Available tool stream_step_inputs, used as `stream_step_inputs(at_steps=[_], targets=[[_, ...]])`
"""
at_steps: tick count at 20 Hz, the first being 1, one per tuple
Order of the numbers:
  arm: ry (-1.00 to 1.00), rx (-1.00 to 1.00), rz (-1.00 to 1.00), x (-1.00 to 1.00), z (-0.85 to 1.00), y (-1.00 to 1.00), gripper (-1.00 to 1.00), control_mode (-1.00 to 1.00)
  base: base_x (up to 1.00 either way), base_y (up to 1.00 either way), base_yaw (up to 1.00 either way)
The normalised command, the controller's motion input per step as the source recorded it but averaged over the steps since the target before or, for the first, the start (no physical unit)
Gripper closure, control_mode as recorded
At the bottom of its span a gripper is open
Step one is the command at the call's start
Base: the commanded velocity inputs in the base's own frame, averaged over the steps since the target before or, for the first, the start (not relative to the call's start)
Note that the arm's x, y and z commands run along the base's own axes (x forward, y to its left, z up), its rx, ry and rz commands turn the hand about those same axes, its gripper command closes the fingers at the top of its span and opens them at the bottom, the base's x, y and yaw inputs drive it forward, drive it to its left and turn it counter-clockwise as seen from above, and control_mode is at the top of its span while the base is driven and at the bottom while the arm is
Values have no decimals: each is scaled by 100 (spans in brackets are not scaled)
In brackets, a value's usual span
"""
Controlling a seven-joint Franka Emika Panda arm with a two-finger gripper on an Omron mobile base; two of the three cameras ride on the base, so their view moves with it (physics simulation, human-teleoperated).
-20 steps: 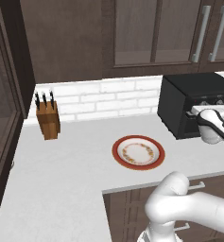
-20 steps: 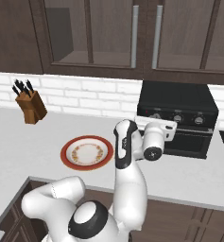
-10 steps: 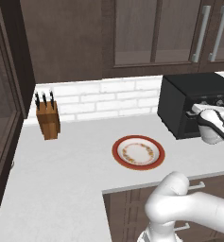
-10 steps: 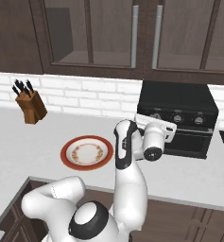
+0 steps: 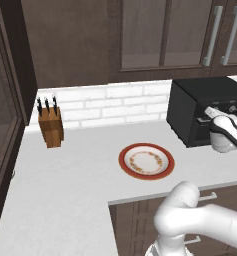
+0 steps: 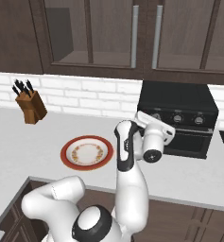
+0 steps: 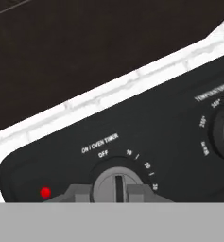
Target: Pick up the kebab skewer and baguette bread, and place them inside the toaster oven. Close the toaster oven door and start by setting the timer.
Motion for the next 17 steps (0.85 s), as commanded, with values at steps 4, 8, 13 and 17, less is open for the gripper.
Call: stream_step_inputs(at_steps=[4, 8, 13, 17], targets=[[-9, 27, 0, 0, 0, -10, 100, -100, 0, 0, 0], [-8, 26, 0, 0, 0, -2, 100, -100, 0, 0, 0], [-7, 26, 0, 0, 0, 0, 100, -100, 0, 0, 0], [-7, 27, 0, 0, 0, 0, 100, -100, 0, 0, 0]])
